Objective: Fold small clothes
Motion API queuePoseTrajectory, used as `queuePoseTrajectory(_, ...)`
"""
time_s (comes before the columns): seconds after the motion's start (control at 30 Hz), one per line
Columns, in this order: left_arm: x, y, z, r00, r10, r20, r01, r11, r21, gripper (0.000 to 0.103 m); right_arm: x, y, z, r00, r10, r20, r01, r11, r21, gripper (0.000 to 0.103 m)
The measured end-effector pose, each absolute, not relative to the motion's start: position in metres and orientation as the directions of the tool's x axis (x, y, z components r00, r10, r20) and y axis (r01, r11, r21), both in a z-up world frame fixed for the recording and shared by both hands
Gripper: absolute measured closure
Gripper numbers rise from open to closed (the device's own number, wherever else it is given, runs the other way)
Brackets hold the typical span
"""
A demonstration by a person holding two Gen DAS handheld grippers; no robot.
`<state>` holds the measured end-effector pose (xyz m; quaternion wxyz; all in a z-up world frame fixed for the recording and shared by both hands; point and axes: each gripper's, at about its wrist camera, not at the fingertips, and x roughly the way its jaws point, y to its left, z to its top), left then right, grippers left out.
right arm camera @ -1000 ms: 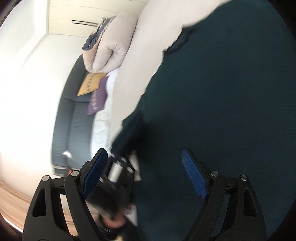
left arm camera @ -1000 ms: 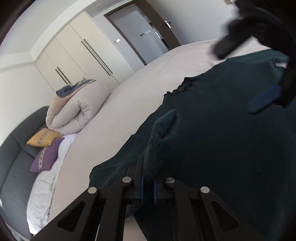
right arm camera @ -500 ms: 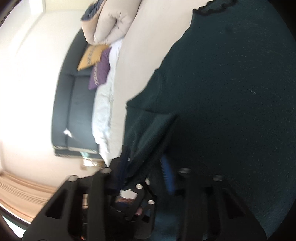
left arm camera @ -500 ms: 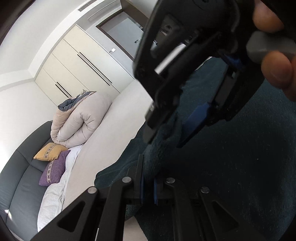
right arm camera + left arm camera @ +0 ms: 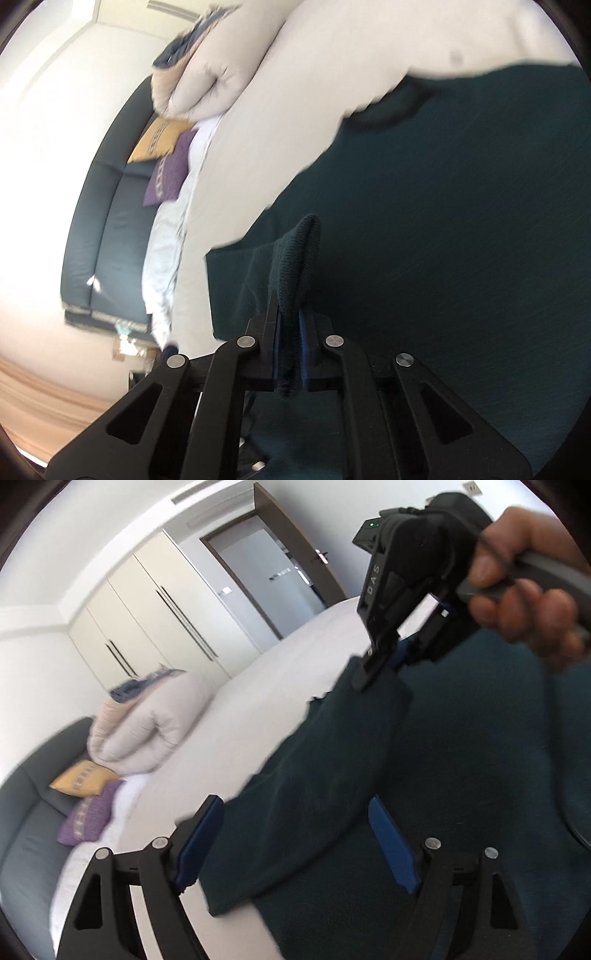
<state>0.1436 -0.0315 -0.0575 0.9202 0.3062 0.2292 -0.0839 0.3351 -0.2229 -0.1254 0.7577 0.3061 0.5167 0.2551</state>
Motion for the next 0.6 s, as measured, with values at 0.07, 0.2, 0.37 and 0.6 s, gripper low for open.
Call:
queuePoseTrajectory(0.07,0.142,-0.037,-0.058,0.862,-0.042,-0.505,0.33,0.803,0.497,0.02,0.339,-0.251,-0.121,0.362,0.666,-0.653,-0.055,0.714,0.698,0.096)
queuePoseTrajectory(0.2,0.14,-0.047,-0.059,0.832,-0.079,-0.55,0.367,0.821,0.437,0.02,0.353,-0.295,-0.113,0.404,0.601,-0.689,0.003,0.753,0.658,0.096)
queuePoseTrajectory(0.37,0.146,-0.052,-0.077,0.803,-0.05,-0.593,0.383,0.806,0.451,0.02,0.36,-0.338,-0.12,0.434,0.56,-0.705,0.084,0.754,0.651,0.096)
queuePoseTrajectory(0.6,0.146,-0.045,-0.094,0.777,-0.027,-0.629,0.379,0.817,0.435,0.02,0.367,-0.342,-0.142,0.444,0.528,-0.724,0.15,0.753,0.641,0.096)
